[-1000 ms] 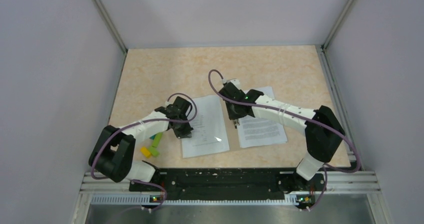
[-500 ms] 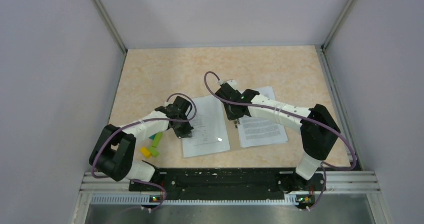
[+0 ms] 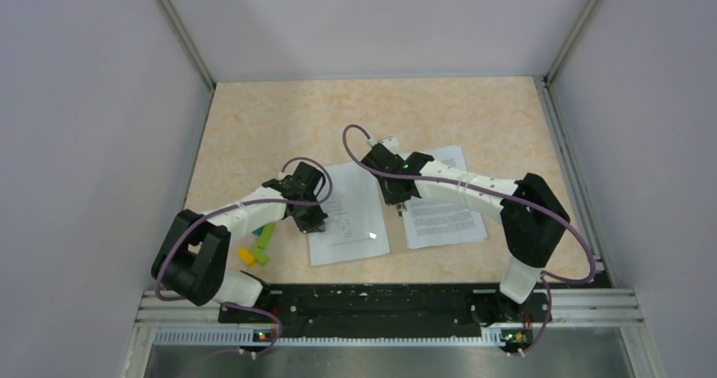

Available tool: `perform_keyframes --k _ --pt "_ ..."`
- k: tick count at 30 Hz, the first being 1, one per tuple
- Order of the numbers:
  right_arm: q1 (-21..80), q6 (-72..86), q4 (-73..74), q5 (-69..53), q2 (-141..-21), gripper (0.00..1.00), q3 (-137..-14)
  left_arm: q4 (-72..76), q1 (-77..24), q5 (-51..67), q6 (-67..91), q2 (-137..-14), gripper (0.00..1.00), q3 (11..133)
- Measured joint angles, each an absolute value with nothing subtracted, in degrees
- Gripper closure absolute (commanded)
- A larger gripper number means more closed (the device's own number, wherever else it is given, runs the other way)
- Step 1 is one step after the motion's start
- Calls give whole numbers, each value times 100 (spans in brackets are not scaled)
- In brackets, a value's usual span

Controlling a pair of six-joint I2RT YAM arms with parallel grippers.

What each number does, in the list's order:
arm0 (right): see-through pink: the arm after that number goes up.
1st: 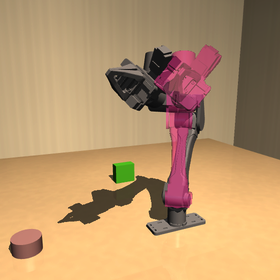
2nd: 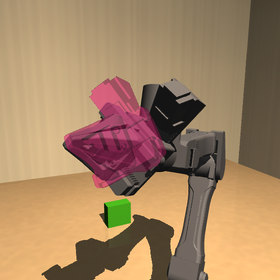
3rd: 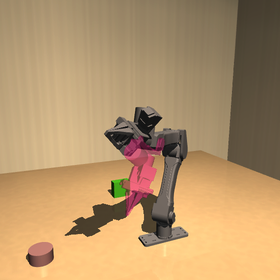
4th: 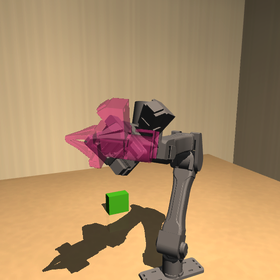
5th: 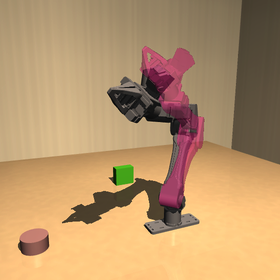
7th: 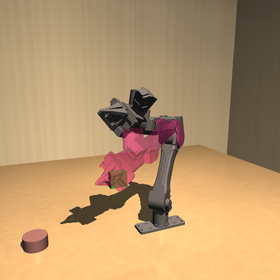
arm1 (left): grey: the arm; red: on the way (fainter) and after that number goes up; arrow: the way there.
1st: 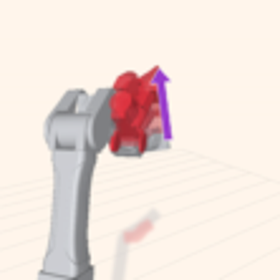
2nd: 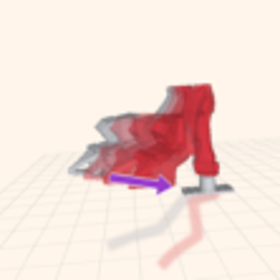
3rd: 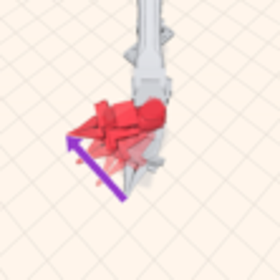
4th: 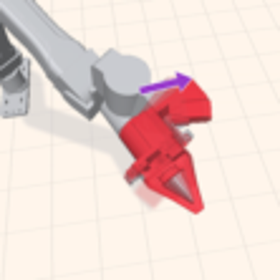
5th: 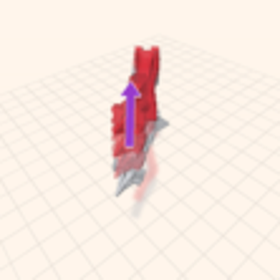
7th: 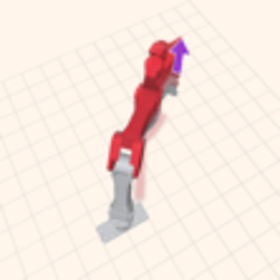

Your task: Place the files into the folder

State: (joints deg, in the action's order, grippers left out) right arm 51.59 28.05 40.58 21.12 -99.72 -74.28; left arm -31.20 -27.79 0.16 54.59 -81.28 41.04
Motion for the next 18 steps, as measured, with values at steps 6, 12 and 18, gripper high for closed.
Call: perform_keyframes --k 6,12,18 --pt "5162 2810 4073 2209 -9972 92 -7367 -3111 -2766 43 5564 -8154 100 4106" --pt "5175 2836 4047 2215 -9972 91 -7192 -3083 -2718 169 5714 -8228 100 4130" --pt "5177 2867 3979 2224 -9966 91 -7074 -3050 -2709 246 5802 -8270 100 4147"
